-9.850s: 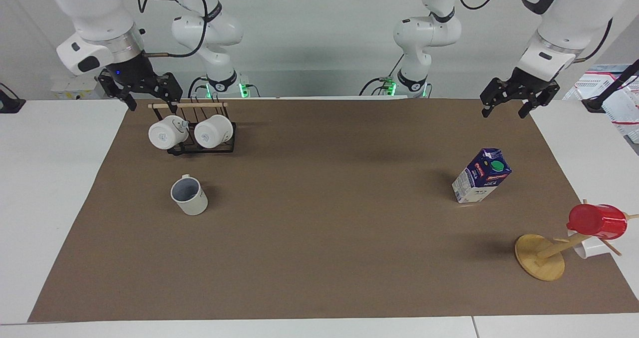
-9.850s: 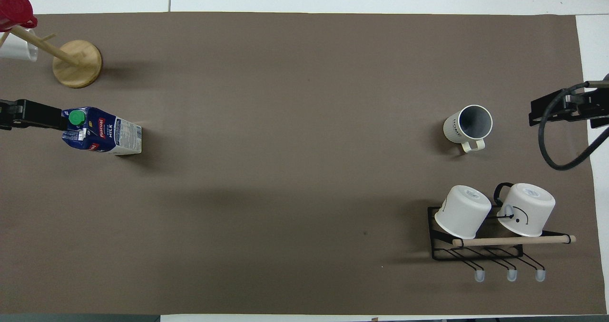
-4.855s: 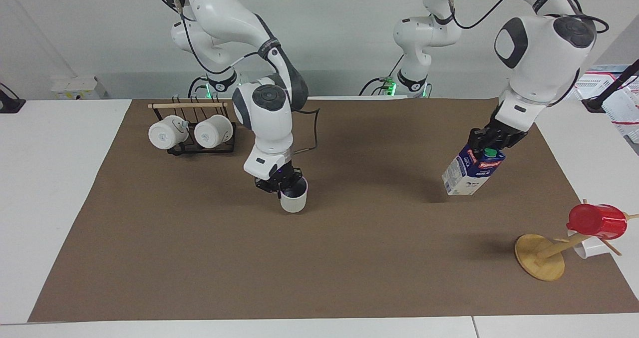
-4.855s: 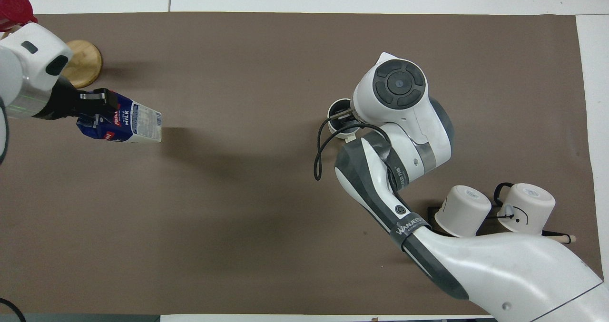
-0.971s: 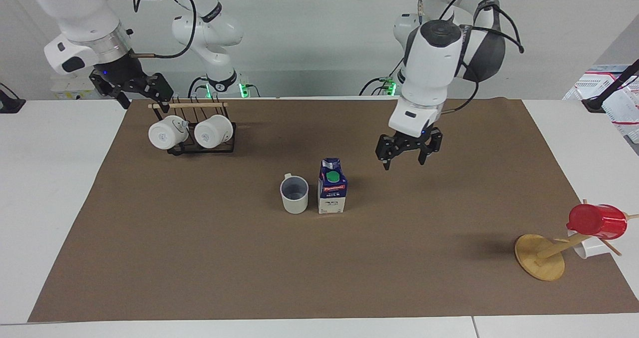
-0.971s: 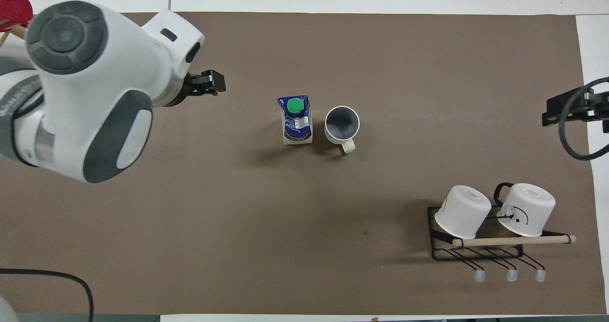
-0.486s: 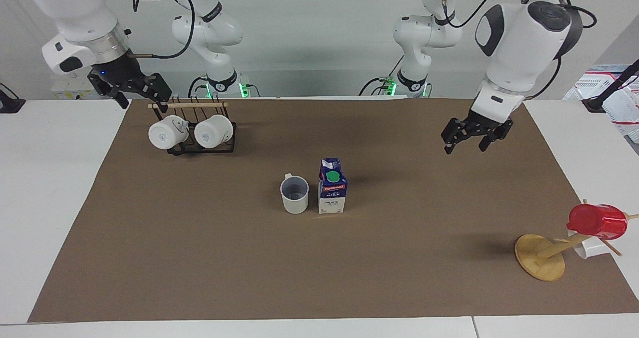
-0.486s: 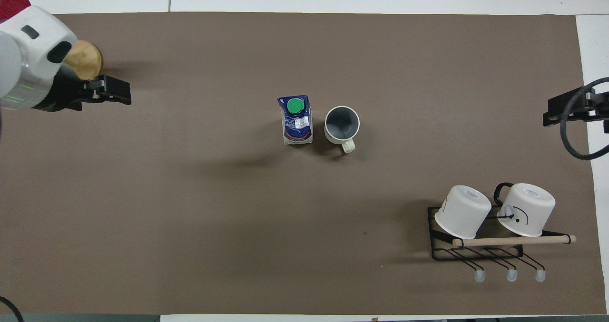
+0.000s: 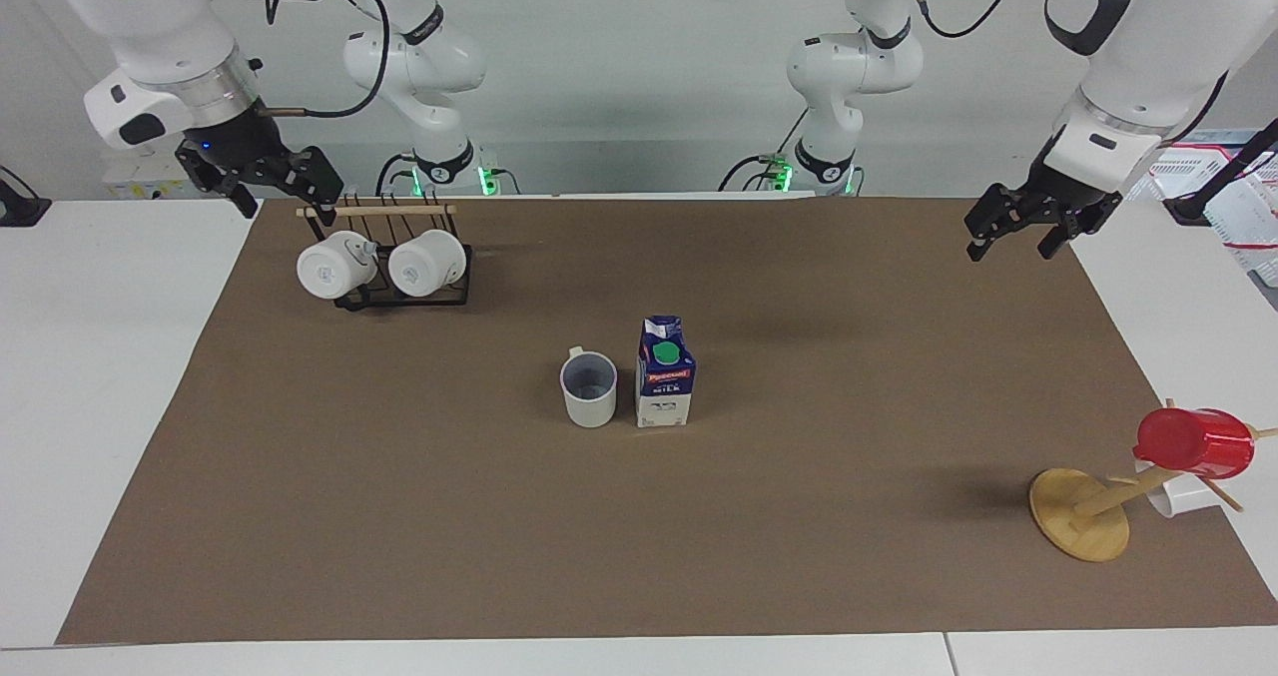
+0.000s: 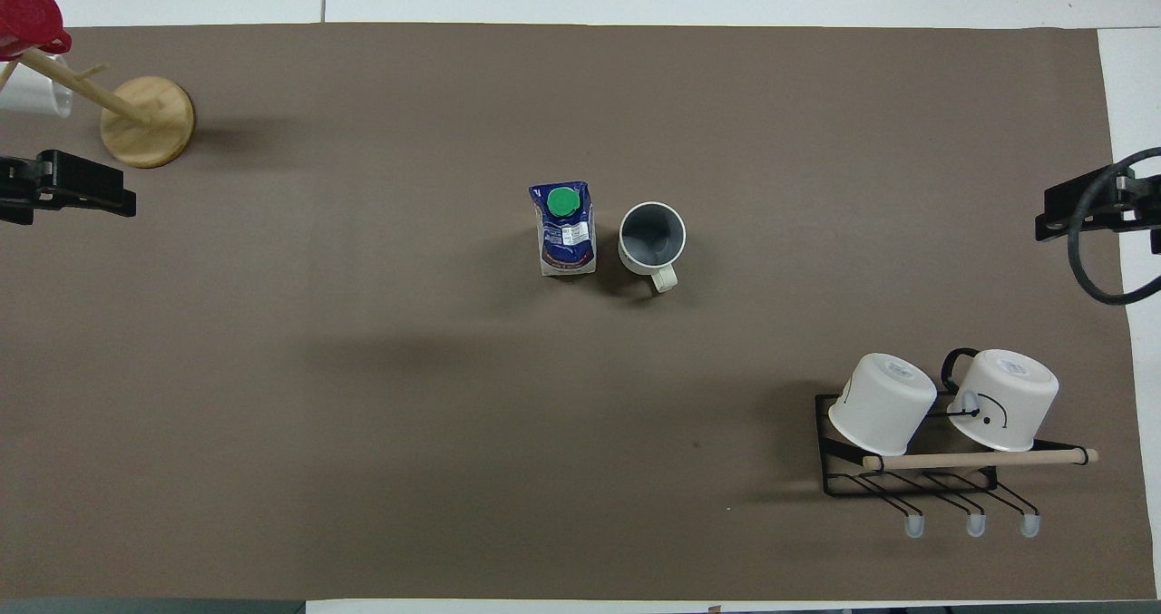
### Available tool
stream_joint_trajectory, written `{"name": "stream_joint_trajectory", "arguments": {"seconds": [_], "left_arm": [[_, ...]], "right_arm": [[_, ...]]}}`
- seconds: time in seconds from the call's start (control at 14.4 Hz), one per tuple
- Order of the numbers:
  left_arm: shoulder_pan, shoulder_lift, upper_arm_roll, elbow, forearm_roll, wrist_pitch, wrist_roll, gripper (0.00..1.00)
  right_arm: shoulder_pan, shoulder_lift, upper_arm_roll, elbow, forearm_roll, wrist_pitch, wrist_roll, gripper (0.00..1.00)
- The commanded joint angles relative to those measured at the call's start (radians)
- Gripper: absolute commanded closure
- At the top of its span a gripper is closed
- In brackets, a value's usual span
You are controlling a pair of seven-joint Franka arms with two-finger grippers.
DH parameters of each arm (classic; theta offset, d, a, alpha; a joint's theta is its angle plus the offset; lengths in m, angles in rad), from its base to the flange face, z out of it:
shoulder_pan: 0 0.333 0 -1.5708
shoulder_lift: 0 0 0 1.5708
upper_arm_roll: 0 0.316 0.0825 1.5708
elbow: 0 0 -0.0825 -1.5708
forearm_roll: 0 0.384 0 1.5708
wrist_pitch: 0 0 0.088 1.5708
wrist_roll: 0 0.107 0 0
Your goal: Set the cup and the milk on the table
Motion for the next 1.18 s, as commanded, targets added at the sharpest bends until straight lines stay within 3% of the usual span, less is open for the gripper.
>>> {"name": "stream_joint_trajectory", "arguments": {"seconds": [0.0, 1.11], "left_arm": [[0.018, -0.028, -0.007, 0.002, -0.013, -0.049, 0.037, 0.0], [0.041, -0.045, -0.01, -0.013, 0.0, -0.061, 0.034, 0.0]], "right_arm": [[-0.012, -0.003, 0.005, -0.005, 0.005, -0.007, -0.023, 0.0], [-0.012, -0.003, 0.005, -0.005, 0.005, -0.007, -0.023, 0.0]]}}
